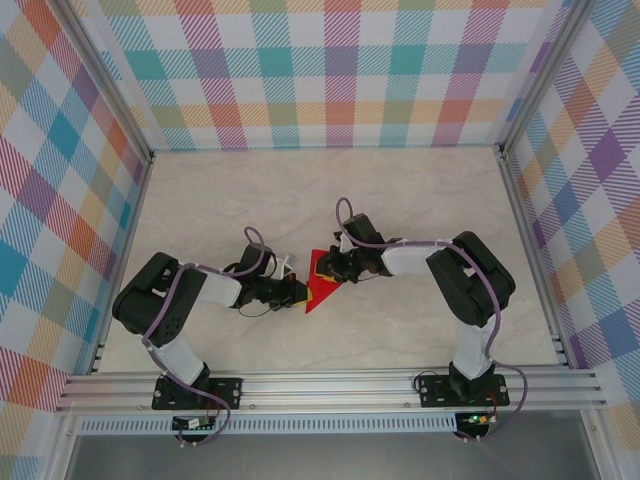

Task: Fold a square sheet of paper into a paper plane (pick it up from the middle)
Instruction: Fourth fold the wing at the center of the table.

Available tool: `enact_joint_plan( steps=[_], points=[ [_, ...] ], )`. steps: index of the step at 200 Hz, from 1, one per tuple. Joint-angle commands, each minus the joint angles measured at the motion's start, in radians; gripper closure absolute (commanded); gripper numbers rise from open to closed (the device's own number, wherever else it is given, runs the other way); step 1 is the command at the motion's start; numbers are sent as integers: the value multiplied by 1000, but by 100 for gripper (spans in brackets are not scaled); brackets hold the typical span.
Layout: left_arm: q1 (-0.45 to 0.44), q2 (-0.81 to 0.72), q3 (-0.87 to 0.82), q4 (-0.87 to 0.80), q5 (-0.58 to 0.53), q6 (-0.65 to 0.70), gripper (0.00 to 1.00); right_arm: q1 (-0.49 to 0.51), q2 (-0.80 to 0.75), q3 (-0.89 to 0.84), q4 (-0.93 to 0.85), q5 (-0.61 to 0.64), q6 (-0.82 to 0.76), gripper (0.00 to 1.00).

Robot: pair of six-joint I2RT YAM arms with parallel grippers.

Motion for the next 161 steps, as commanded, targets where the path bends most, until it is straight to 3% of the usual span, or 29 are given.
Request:
enact_joint_plan(
  steps=[1, 28, 74, 138, 161],
  points=[
    [5, 49, 13, -42, -49, 27, 99, -3, -19, -17, 53, -52, 17, 80],
    [12, 69, 22, -56, -48, 20, 99, -2, 0, -1, 74, -89, 23, 80],
    [15, 80, 21, -54, -52, 16, 98, -6, 65, 26, 38, -32, 38, 81],
    [15, 52, 2, -62, -62, 25, 86, -11, 93, 35, 18, -16, 30, 82],
    [16, 24, -7, -61, -67, 21, 87, -11, 91, 31, 16, -17, 29, 82]
  ],
)
